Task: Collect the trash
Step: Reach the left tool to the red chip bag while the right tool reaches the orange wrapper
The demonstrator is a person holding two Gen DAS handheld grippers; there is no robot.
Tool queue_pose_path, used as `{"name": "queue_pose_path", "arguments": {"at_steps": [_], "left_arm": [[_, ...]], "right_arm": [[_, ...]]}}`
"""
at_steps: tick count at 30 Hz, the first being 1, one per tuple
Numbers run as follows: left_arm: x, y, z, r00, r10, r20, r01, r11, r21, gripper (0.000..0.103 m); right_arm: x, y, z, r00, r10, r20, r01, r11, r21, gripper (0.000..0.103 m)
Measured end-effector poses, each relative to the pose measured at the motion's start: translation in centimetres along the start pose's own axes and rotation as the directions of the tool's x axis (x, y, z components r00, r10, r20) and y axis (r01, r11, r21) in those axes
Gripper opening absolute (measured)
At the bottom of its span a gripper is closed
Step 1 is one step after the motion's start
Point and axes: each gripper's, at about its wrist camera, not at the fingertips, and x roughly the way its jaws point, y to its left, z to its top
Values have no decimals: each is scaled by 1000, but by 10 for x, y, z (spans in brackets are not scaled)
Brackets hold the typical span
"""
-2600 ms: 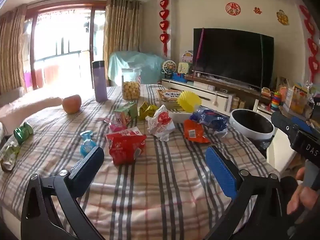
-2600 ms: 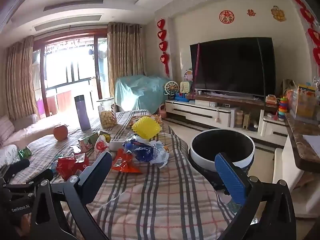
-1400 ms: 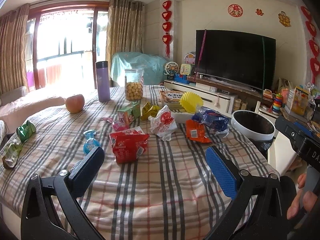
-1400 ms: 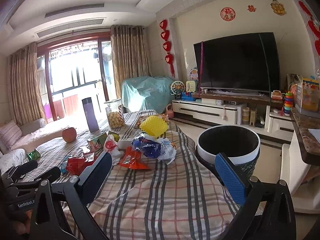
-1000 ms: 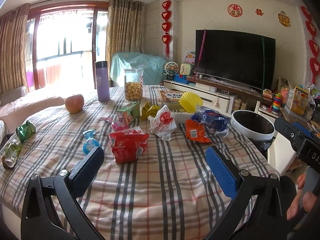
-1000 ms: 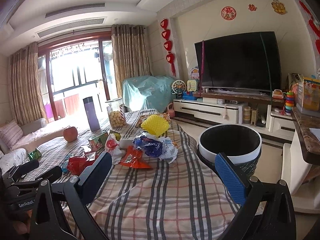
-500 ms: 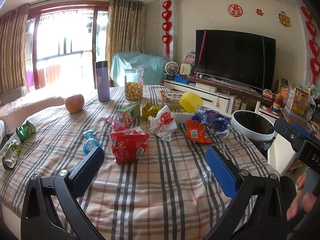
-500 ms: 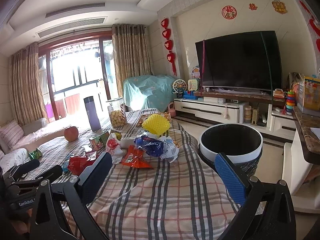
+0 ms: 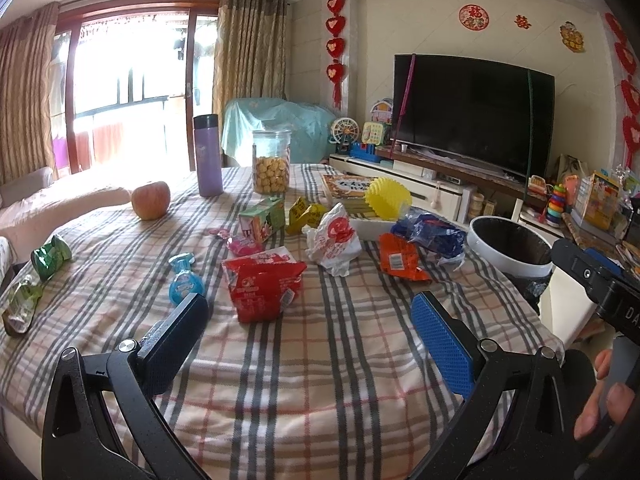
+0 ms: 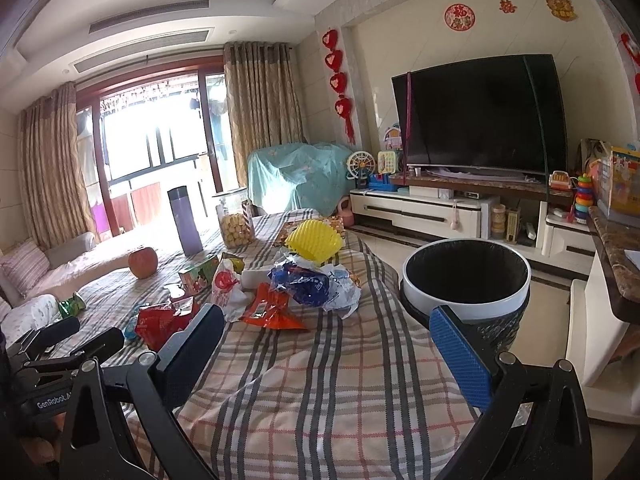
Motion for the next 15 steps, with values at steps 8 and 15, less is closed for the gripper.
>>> {"name": "queue_pose_path", "arguments": {"at_steps": [8, 15], "left_arm": [[11, 21, -4, 999, 32, -34, -33, 999, -34, 103], [19, 33, -8, 997, 42, -60, -44, 998, -45, 103]], "right_arm": [[9, 9, -5, 999, 27, -32, -27, 1000, -14, 103], [24, 17, -10, 994, 69, -83, -71, 997, -16, 103]]}}
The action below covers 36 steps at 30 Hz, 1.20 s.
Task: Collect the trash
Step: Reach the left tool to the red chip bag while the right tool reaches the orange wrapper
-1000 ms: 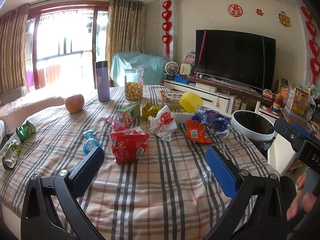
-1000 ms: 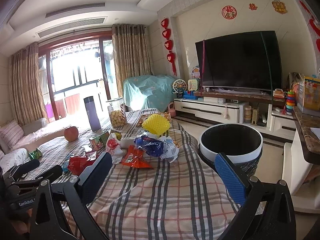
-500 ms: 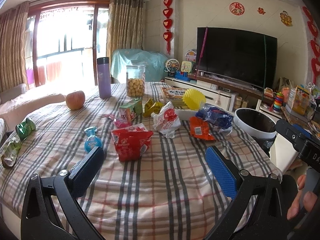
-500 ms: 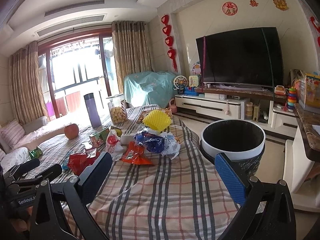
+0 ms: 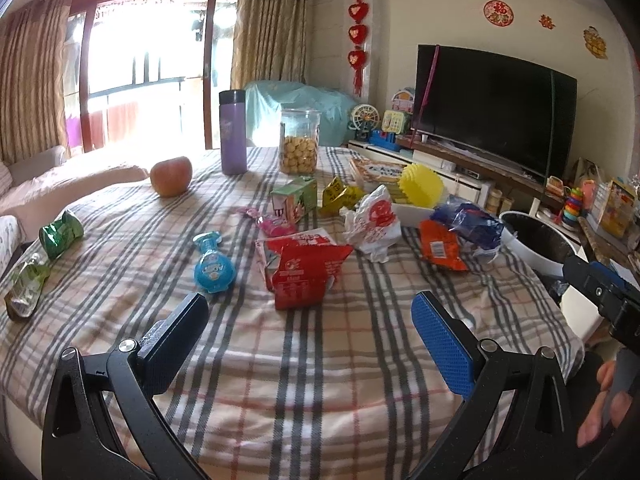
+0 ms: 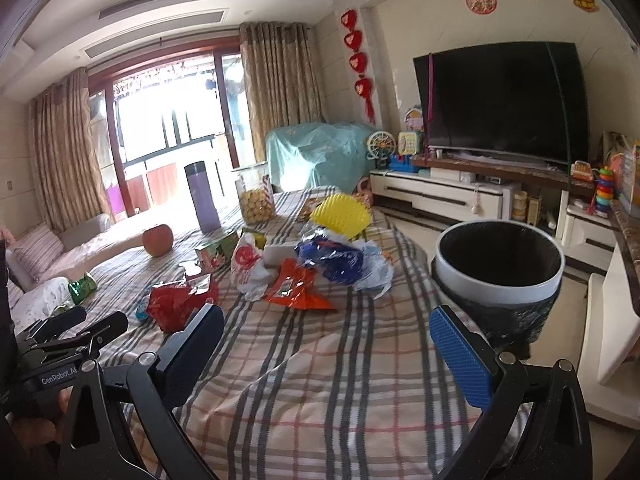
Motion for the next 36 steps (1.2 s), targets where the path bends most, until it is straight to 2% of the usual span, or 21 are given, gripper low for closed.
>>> {"name": "queue_pose_path", "arguments": {"at_steps": [9, 18, 28, 31, 33, 34, 35, 36], "left_arm": [[30, 11, -1, 997, -9, -80, 6, 999, -44, 103], [64, 13, 2, 988, -16, -157, 11, 999, -31, 101], [105, 20, 13, 973, -11, -230, 3, 999, -33, 93], [115, 20, 14, 967, -16, -253, 9, 1000, -29, 82], [119, 20, 12, 962, -27, -271, 19, 999, -33, 64], [122, 20, 11, 958, -35, -284, 26, 999, -35, 59], [123, 20, 10, 955, -43, -293, 34, 999, -36, 49], [125, 19, 9, 953, -52, -300, 43, 998, -38, 42]], "right_arm": [[22, -7, 6, 999, 8, -39, -7, 1000, 15, 103], [70, 8, 3, 986, 78, -147, -79, 997, 2, 102], [134, 12, 10, 953, 129, -275, -121, 992, 46, 87], [150, 13, 10, 944, 128, -304, -118, 992, 50, 84], [158, 13, 10, 934, 136, -329, -126, 991, 52, 76], [162, 14, 9, 930, 141, -340, -131, 990, 53, 67], [164, 14, 9, 926, 141, -349, -132, 990, 50, 54], [166, 14, 8, 922, 141, -360, -134, 990, 44, 47]]}}
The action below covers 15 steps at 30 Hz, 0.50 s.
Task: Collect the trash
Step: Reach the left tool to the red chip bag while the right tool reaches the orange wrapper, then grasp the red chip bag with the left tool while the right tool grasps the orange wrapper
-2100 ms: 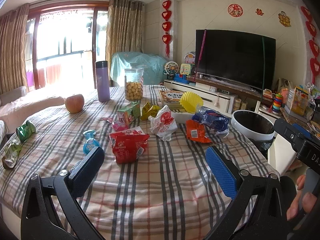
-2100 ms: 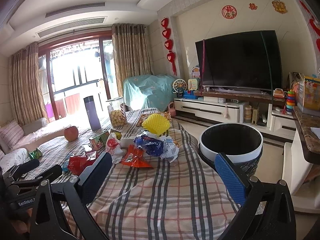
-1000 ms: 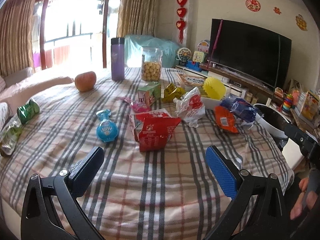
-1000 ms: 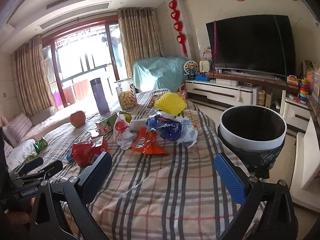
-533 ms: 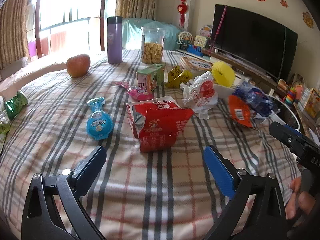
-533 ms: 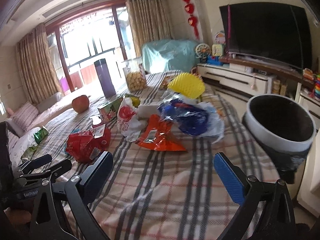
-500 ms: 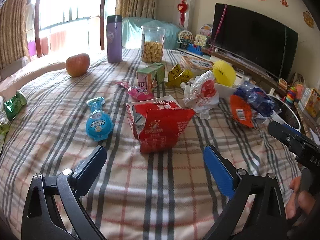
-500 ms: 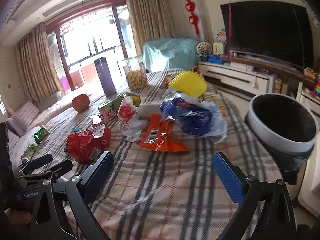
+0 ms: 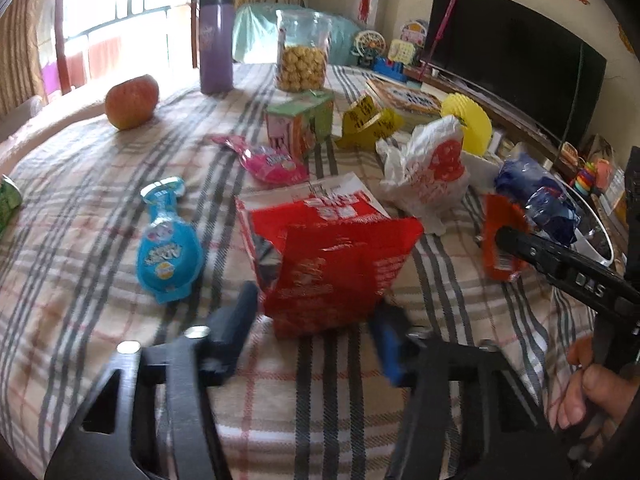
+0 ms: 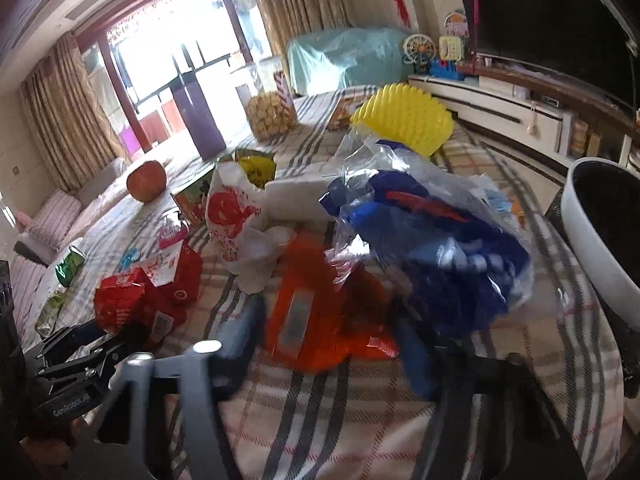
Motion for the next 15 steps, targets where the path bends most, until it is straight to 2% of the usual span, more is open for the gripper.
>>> {"name": "queue_pose_path", "arguments": {"at_steps": [1, 4, 15], "left_arm": [[0, 0, -1, 1000, -5, -1, 5, 1000, 1, 42], [-7, -2, -3, 1000, -14, 23, 14, 1000, 12, 39], [-31, -28, -9, 994, -91, 57, 88, 994, 57, 37]], "right_arm": [[1, 0, -1, 1000, 2, -7, -2, 1000, -3, 33], [-3, 1, -4, 1000, 24, -6, -24, 1000, -13, 13], [-41, 12, -27, 995, 98, 9, -98, 995, -10, 11]]}}
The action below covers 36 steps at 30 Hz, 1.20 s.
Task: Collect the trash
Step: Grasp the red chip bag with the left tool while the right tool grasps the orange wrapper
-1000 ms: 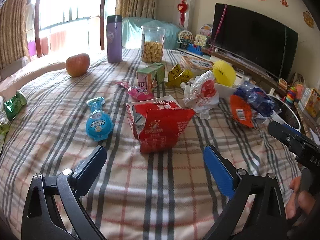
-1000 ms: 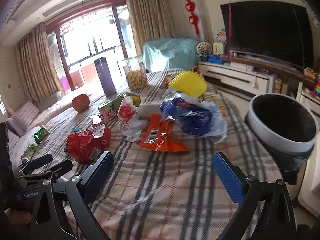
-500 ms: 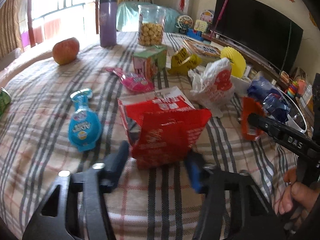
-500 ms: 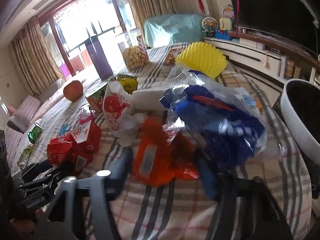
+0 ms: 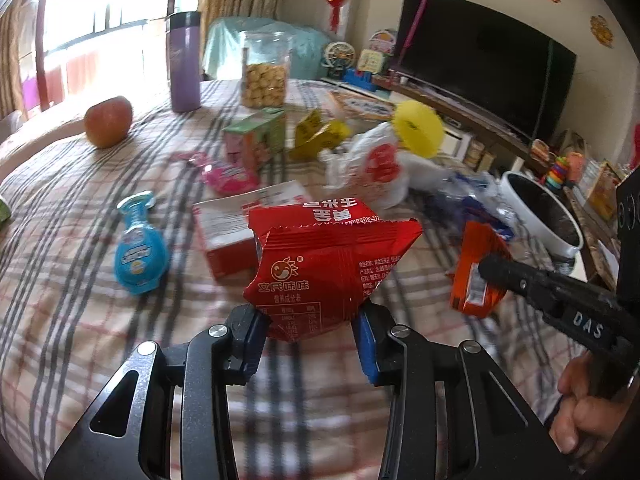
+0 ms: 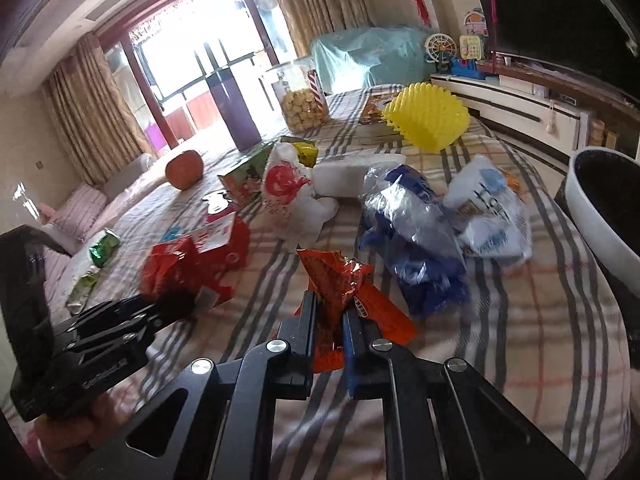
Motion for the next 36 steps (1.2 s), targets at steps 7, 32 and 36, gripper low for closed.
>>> {"name": "queue_pose_path", "arguments": {"at_steps": [7, 32, 36], "left_arm": [[-7, -36, 3, 998, -67, 12, 66, 996, 59, 37], [16, -173, 19, 946, -311, -88, 323, 917, 233, 37], [26, -189, 26, 943, -319, -100, 334, 908, 253, 37]], "right_arm": [[-36, -14, -10, 999, 1, 41, -3, 999, 38, 10], [-115, -127, -8, 964, -213, 156, 174, 957, 231, 11], [-121, -144, -5, 956, -245, 162, 200, 947, 253, 10]]}}
